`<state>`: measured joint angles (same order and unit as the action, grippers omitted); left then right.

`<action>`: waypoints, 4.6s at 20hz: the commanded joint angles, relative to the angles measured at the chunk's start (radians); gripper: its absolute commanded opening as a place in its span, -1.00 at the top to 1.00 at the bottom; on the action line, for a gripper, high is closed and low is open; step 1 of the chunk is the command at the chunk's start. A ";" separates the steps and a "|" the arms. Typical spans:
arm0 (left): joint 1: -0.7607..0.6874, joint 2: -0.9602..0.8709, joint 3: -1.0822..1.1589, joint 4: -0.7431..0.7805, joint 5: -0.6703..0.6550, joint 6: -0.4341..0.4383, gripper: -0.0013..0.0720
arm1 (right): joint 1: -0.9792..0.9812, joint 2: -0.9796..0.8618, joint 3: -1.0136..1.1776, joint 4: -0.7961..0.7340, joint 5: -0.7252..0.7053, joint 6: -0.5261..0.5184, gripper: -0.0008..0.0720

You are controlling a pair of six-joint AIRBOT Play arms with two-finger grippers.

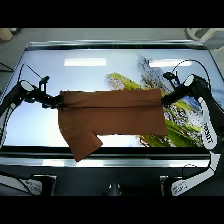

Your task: Fold the shirts.

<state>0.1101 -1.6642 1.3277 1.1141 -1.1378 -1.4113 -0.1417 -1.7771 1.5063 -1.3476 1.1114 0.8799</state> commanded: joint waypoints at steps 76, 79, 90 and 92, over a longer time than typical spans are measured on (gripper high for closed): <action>0.055 0.021 0.210 -0.231 0.105 0.160 0.05 | -0.148 -0.099 0.118 0.338 -0.068 0.101 -0.91; 0.002 0.113 0.210 -0.232 0.106 0.183 0.06 | -0.165 -0.173 0.118 0.482 -0.005 0.106 -0.92; -0.338 0.020 0.208 -0.232 0.243 0.029 0.90 | -0.076 -0.043 0.119 0.612 -0.006 0.032 0.92; -0.423 -0.072 0.209 -0.237 0.314 -0.058 0.89 | -0.070 0.074 0.119 0.612 0.074 0.036 0.92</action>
<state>-0.2062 -1.6402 1.5360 0.8803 -0.9211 -1.3434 -0.2195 -1.8240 1.6245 -0.7631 1.1141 0.9333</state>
